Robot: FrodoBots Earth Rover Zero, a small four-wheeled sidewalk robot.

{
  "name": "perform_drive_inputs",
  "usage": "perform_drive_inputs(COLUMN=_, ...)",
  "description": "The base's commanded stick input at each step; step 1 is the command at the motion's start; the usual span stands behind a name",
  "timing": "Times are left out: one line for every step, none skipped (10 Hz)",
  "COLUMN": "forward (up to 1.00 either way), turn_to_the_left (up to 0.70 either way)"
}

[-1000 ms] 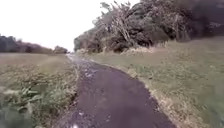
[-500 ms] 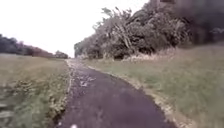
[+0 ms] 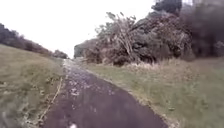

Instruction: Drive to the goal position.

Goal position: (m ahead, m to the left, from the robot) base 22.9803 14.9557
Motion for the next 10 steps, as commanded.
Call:
perform_drive_inputs(forward=0.99, turn_to_the_left=0.11)
perform_drive_inputs(forward=0.99, turn_to_the_left=0.26)
perform_drive_inputs(forward=0.99, turn_to_the_left=0.33)
perform_drive_inputs(forward=0.99, turn_to_the_left=0.36)
perform_drive_inputs(forward=0.99, turn_to_the_left=0.37)
perform_drive_inputs(forward=0.99, turn_to_the_left=0.15)
perform_drive_inputs(forward=0.99, turn_to_the_left=0.04)
perform_drive_inputs(forward=0.99, turn_to_the_left=0.0)
perform_drive_inputs(forward=0.99, turn_to_the_left=0.0)
perform_drive_inputs(forward=0.99, turn_to_the_left=0.0)
